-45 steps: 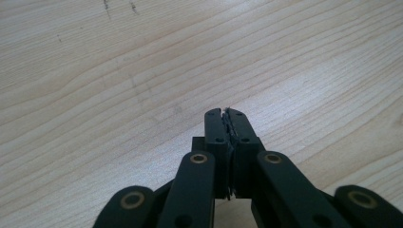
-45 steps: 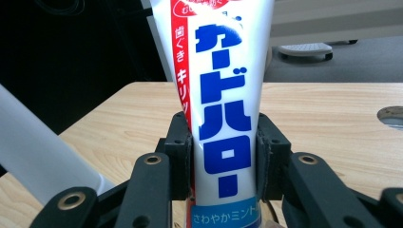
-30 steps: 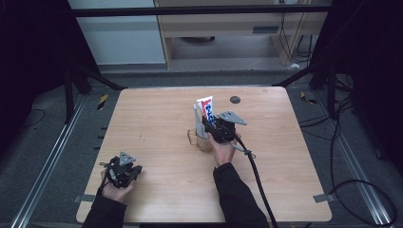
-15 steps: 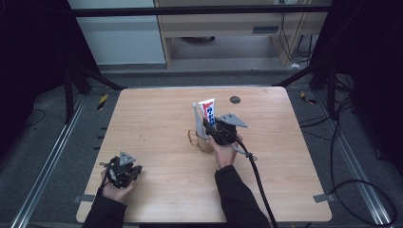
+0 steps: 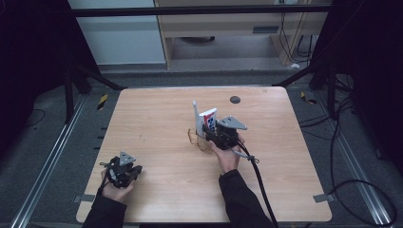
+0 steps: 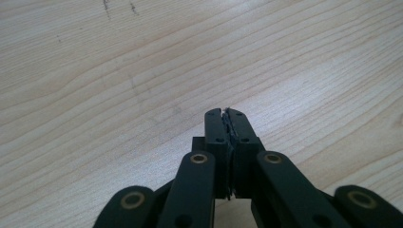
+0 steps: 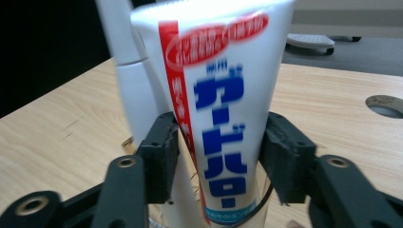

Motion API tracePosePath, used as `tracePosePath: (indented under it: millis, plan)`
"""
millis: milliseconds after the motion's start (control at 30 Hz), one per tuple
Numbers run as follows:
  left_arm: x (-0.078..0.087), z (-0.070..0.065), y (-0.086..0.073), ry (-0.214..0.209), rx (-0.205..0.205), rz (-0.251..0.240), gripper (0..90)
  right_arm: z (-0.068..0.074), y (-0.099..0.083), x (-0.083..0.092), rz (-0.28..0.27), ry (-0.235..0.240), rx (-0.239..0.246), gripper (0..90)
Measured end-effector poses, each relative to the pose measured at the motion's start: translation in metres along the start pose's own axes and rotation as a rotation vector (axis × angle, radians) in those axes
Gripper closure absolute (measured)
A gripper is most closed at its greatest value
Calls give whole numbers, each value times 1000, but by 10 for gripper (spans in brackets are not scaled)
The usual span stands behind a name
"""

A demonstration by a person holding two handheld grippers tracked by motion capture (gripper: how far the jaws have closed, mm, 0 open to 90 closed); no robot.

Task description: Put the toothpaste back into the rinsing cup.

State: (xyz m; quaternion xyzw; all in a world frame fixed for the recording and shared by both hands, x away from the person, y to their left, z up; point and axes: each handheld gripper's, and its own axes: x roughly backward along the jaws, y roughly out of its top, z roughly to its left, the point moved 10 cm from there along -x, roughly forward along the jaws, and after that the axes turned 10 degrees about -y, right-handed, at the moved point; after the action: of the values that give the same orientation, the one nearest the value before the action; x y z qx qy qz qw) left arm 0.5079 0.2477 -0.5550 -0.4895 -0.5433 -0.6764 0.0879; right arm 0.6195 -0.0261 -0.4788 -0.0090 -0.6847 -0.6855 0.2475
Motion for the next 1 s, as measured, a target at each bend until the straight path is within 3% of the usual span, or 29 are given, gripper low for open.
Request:
tracePosePath:
  millis: [67,333,533,700,867,1000]
  plan:
    - [0,0,0,1,-2,-1,881,1,0,3,3,3,-1,408]
    - [0,-1,0,1,-2,-2,881,-8,7,20,-28,-15,13,364]
    - [0,0,0,3,-1,-3,881,-14,9,37,-24,-14,49,247]
    - [0,-1,0,3,1,-4,881,-21,1,53,-2,-4,59,194]
    - [1,0,0,6,4,-6,876,-37,-15,68,28,-17,65,171]
    - [2,0,1,6,2,-13,865,-55,-20,74,55,-33,24,161]
